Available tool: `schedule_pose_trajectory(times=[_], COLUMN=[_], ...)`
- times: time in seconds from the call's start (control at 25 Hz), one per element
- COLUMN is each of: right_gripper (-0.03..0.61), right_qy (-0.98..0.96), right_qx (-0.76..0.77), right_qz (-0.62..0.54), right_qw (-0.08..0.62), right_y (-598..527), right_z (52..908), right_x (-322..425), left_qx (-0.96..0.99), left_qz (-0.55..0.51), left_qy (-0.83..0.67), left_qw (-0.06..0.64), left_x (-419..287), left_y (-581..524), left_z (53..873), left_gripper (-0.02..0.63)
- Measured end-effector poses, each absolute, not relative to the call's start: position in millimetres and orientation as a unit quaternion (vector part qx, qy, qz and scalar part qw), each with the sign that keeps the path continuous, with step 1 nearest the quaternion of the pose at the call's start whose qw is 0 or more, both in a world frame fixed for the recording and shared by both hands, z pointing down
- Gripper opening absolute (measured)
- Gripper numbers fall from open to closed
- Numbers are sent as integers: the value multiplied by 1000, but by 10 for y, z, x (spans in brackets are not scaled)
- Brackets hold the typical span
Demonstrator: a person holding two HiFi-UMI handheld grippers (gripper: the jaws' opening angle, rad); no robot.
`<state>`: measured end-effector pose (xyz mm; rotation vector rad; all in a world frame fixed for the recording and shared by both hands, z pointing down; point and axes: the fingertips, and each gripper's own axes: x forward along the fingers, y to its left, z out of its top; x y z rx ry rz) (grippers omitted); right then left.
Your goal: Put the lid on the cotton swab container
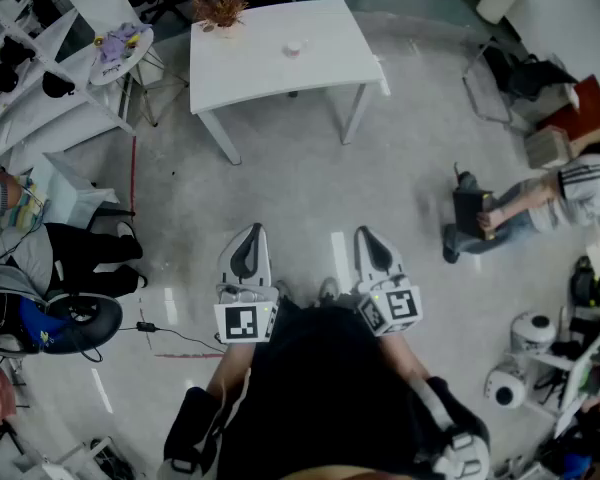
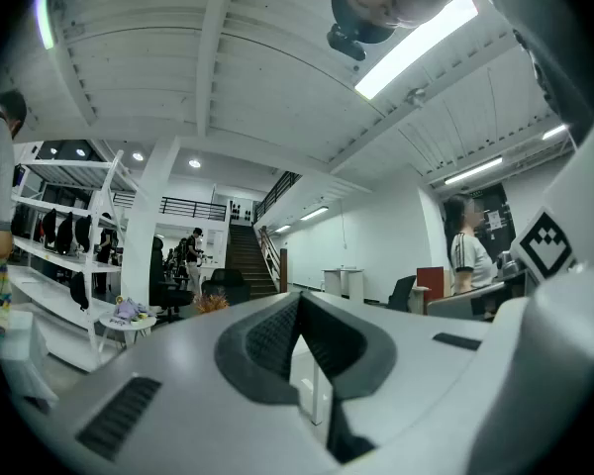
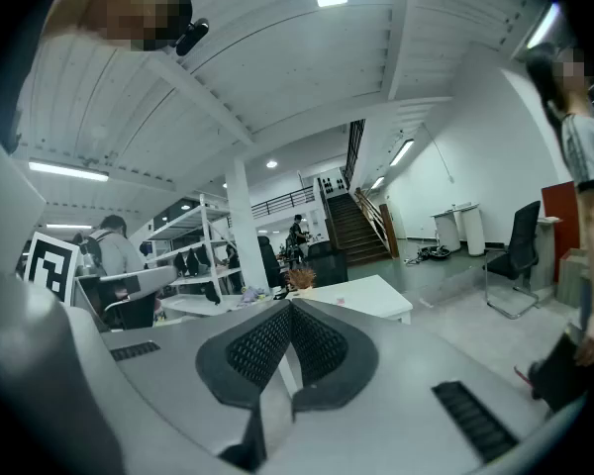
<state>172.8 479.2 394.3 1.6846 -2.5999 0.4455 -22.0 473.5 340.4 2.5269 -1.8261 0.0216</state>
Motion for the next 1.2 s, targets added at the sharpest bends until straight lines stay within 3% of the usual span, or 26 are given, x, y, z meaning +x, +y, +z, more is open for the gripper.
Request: schedule_pose_trajectory(times=[0.8,0.84,0.88,0.92,1.2], right_gripper=[11,57,163,189,187], right_qy=[-839,-837,-836,-835,-829], right_qx=[533,534,534,534,539], right_qz=[110,119,129,135,146], right_qw=[14,15,16,17,16], right_y=[4752,4742,4740,4741,4710], right_z=[3854,3907,3952,3977,4000], right_x=[1569,1558,1547,1533,1355], left_qx=[813,814,814,815,818], left_qz=[-5,-5,-4,-3,-9], left_qy=[-582,-581,-580,-579,-574], left_qw=[15,20,24,25,25], left_x=[-310,-314,-318,-327,-505], left_y=[4698,4699,4704,4710,4693], left_z=[3374,3393,3410,3420,3454], left_gripper=[6,6,6,6,6])
